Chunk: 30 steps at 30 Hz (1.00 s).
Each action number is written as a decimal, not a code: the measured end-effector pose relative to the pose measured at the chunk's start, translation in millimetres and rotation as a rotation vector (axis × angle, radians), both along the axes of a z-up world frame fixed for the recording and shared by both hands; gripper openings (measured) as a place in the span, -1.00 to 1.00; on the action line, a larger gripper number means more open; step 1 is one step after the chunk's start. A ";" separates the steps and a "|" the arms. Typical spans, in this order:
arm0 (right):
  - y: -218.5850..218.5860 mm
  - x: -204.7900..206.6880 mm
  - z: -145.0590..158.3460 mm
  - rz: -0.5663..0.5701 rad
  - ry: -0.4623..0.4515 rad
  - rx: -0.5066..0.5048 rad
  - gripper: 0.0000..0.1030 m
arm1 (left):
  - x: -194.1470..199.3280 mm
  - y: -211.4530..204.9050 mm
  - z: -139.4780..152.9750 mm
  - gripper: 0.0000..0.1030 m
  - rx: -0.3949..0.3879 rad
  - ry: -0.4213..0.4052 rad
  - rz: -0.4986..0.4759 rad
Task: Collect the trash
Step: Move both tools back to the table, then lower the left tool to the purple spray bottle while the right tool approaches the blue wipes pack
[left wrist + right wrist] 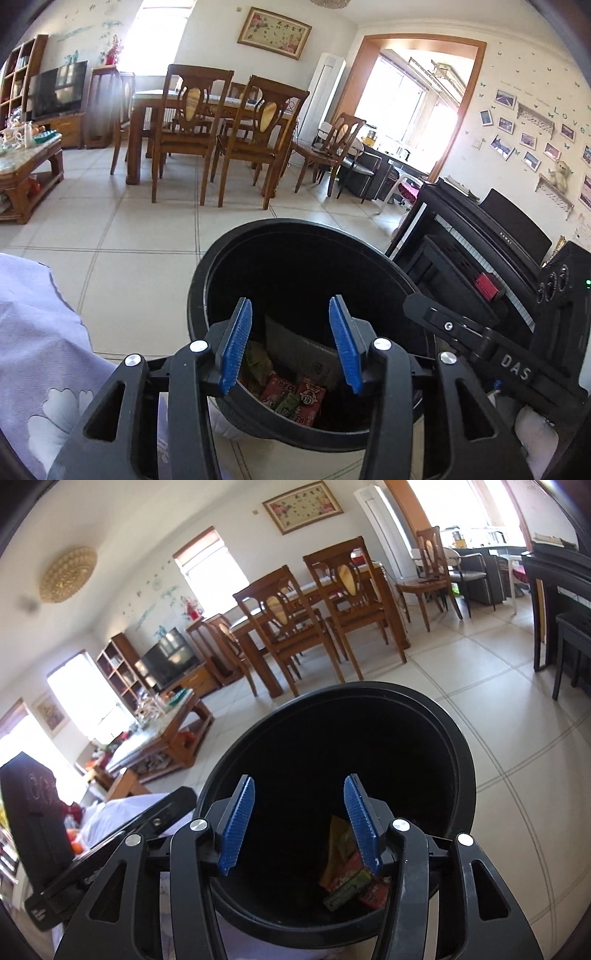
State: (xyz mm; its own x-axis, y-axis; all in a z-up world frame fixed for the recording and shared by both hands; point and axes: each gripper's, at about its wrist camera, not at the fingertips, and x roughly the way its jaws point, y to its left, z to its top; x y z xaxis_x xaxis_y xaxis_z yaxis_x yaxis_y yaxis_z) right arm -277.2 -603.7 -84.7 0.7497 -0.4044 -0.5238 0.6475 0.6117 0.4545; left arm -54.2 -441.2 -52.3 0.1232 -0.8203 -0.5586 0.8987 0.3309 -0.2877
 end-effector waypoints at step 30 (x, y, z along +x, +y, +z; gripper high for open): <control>348.7 261.9 69.5 0.938 0.038 -0.310 0.90 | 146.1 433.8 30.7 0.65 0.219 -0.198 0.910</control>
State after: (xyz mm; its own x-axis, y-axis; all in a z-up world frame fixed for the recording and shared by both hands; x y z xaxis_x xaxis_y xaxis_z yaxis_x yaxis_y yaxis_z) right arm -15.3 -255.0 -15.2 0.8215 0.2216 -0.5253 -0.1497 0.9729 0.1763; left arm 91.9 -7.4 -21.7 0.7704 -0.2434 -0.5892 0.2965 0.9550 -0.0069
